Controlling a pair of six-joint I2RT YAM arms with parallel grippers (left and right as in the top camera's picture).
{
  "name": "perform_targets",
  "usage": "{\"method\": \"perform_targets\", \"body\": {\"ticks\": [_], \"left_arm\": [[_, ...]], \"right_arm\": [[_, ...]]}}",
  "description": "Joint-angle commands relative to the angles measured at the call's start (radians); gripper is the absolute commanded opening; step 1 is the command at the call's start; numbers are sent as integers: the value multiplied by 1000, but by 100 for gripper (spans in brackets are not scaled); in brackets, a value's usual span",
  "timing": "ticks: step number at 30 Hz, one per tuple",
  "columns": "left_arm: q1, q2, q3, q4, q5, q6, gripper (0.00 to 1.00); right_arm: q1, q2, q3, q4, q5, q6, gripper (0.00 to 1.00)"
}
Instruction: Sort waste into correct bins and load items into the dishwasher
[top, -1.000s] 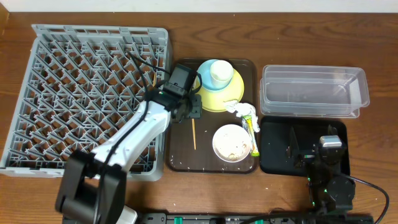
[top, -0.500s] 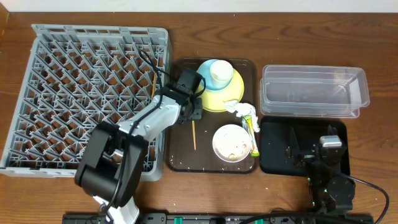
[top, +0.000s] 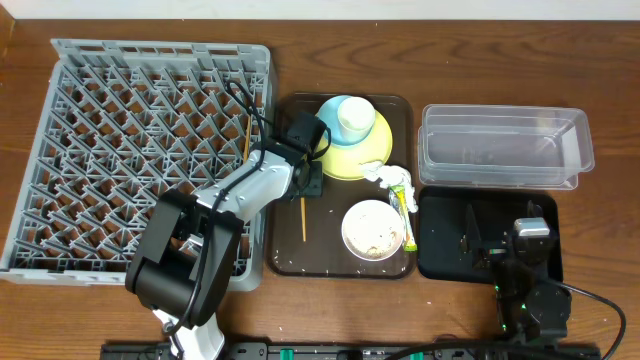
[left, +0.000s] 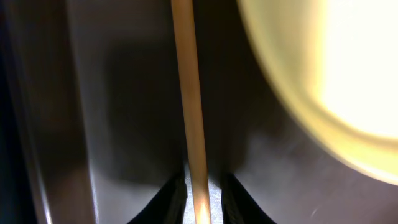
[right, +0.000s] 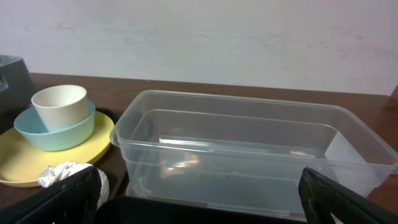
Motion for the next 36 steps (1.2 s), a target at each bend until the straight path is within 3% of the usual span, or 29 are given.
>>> {"method": "perform_targets", "body": {"ticks": [1, 10, 12, 17, 36], "left_arm": [[0, 56, -30, -74, -2, -9, 19], [0, 56, -30, -174, -2, -8, 19], [0, 56, -30, -161, -2, -8, 20], [0, 56, -29, -96, -10, -8, 33], [0, 56, -36, 9, -58, -9, 33]], "right_arm": [[-16, -5, -1, -4, -8, 14, 99], [-16, -5, -1, -4, -8, 14, 99], [-16, -5, -1, -4, -8, 14, 99], [-16, -5, -1, -4, -8, 14, 99], [-16, -5, -1, -4, -8, 14, 99]]}}
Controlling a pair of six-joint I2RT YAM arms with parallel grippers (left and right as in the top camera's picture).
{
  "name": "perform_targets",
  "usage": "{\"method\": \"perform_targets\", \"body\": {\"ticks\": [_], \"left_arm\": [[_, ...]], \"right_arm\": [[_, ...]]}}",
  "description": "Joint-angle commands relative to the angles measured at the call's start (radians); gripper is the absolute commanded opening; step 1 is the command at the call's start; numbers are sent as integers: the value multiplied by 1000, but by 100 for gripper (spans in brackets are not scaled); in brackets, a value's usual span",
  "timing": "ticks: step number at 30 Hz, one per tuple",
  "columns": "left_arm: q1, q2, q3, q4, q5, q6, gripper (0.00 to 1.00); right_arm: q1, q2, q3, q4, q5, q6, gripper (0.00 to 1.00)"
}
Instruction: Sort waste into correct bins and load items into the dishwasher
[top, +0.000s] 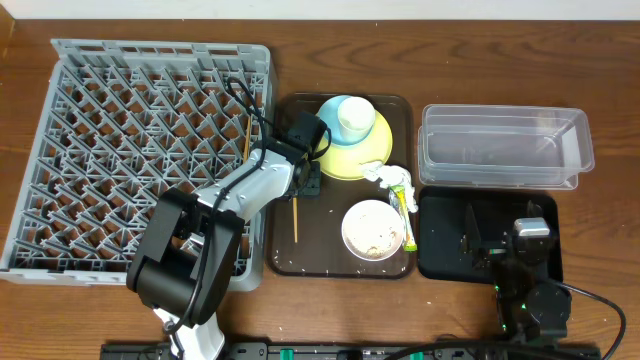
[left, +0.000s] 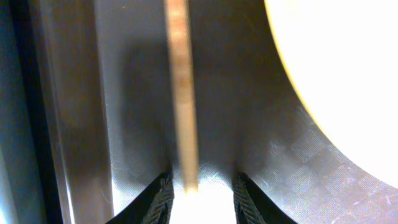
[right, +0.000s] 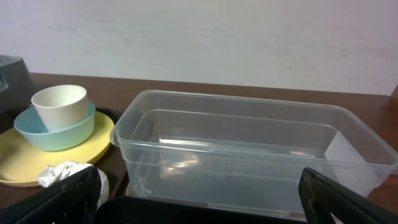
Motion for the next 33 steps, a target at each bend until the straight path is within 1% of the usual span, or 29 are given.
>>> {"method": "perform_targets", "body": {"ticks": [1, 9, 11, 17, 20, 21, 27, 31, 33], "left_arm": [[1, 50, -50, 5, -5, -10, 34], [0, 50, -95, 47, -5, -10, 33], [0, 50, -95, 47, -5, -10, 24], [0, 51, -95, 48, -5, -10, 19], [0, 50, -95, 47, -5, -10, 9], [0, 50, -95, 47, -5, -10, 8], [0, 36, -93, 43, -5, -17, 8], [0, -28, -70, 8, -5, -17, 8], [0, -99, -47, -22, -5, -17, 8]], "right_arm": [[-16, -5, -1, -4, -8, 14, 99], [-16, -5, -1, -4, -8, 14, 99], [-16, -5, -1, -4, -8, 14, 99], [-16, -5, -1, -4, -8, 14, 99], [-16, -5, -1, -4, -8, 14, 99], [-16, -5, -1, -4, -8, 14, 99], [-16, -5, -1, -4, -8, 14, 99], [-16, -5, -1, -4, -8, 14, 99], [-16, -5, -1, -4, -8, 14, 99]]}}
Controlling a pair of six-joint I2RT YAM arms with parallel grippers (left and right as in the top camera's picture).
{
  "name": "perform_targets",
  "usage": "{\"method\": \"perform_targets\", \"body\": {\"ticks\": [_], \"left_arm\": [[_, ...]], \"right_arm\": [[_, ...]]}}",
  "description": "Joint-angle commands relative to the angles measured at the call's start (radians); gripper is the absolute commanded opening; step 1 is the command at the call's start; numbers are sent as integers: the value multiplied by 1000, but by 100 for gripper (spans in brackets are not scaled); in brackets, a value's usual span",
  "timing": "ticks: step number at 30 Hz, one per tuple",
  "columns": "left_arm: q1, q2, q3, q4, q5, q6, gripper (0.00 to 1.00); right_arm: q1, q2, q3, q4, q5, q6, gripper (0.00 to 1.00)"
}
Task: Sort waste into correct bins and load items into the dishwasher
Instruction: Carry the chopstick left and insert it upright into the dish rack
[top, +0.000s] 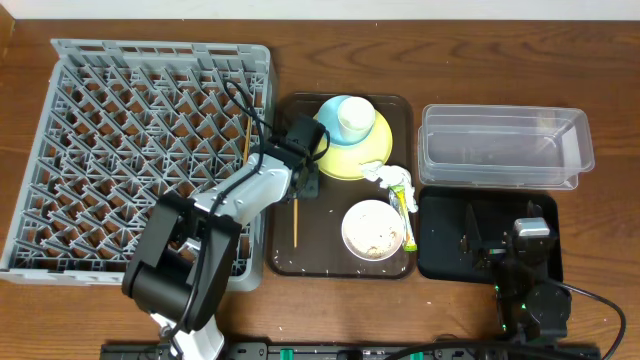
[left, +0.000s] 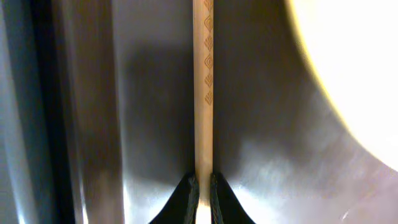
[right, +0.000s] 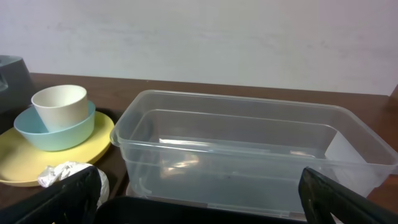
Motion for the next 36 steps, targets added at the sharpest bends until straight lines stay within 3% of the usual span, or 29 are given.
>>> {"method": "perform_targets", "body": {"ticks": [1, 9, 15, 26, 36], "left_arm": [[2, -103, -3, -47, 14, -9, 8], [3, -380, -3, -89, 1, 57, 8], [11, -494, -3, -156, -231, 71, 8], [120, -476, -3, -179, -263, 171, 8], [144, -414, -4, -182, -180, 270, 8]], "right_arm": [[-16, -5, -1, -4, -8, 14, 99], [-16, -5, -1, -4, -8, 14, 99], [-16, -5, -1, -4, -8, 14, 99], [-16, -5, -1, -4, -8, 14, 99], [-16, -5, -1, -4, -8, 14, 99]]}}
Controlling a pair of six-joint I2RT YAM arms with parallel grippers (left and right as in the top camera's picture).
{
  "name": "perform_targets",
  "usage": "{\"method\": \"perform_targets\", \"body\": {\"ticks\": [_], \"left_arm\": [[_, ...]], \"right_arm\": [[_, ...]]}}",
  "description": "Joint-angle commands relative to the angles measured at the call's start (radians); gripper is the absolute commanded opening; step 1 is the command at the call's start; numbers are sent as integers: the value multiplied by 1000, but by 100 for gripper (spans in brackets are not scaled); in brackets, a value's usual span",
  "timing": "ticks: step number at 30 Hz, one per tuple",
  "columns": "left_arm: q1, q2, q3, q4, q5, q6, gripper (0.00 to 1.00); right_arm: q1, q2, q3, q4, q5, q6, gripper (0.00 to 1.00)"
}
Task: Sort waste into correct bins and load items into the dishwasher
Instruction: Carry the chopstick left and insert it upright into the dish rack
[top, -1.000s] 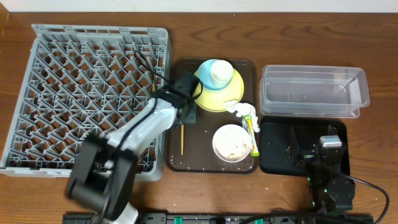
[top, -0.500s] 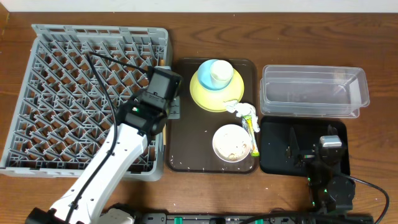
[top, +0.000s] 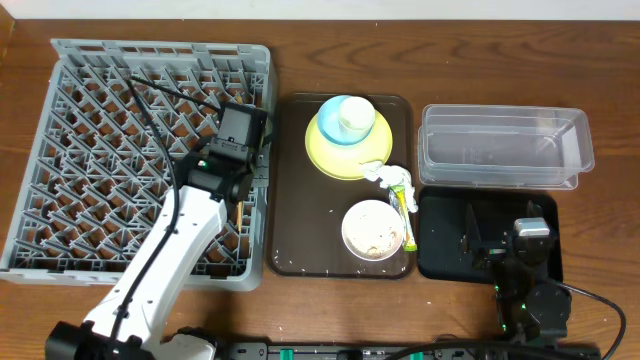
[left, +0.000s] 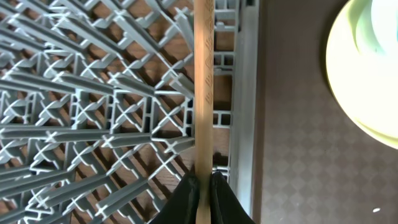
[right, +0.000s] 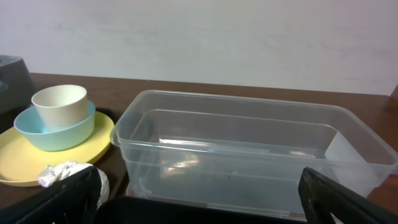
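Observation:
My left gripper (left: 203, 186) is shut on the lower end of a wooden chopstick (left: 204, 93), which runs straight away from the jaws. It hangs over the right edge of the grey dish rack (left: 93, 106), close to the brown tray (left: 298, 155). Seen from overhead, the left gripper (top: 243, 170) is above the rack (top: 90, 120). A yellow plate (top: 325, 155) carrying a blue bowl and a white cup stands on the tray (top: 300, 240). A dirty white bowl (top: 372, 228) and crumpled paper with a wrapper (top: 395, 185) lie there too. My right gripper (right: 205, 199) rests wide open and holds nothing.
A clear plastic bin (top: 505, 148) stands at the back right. In front of it is a black bin (top: 440, 250), with the right arm parked above it. Crumbs dot the tray's front part.
The left gripper, then shut on the chopstick lying on the tray beside the plate, now holds it over the rack's right edge. The tray no longer holds the chopstick. The right arm has not moved.
The left gripper first stood open astride the chopstick on the tray, next to the yellow plate. It was still open a moment later, with the chopstick slightly shifted. Then it was shut on the chopstick. Now the chopstick is off the tray and above the rack.

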Motion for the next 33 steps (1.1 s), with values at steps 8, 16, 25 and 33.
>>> {"method": "perform_targets", "body": {"ticks": [8, 16, 25, 33], "left_arm": [[5, 137, 5, -2, 11, 55, 8], [5, 144, 6, -2, 11, 55, 29], [5, 56, 6, -10, 16, 14, 35], [5, -126, 6, -13, 15, 13, 82]], "right_arm": [[-16, -5, -1, -4, -8, 14, 99], [-16, -5, -1, -4, -8, 14, 99], [-16, -5, -1, -4, -8, 14, 99], [-16, -5, -1, -4, -8, 14, 99]]}}
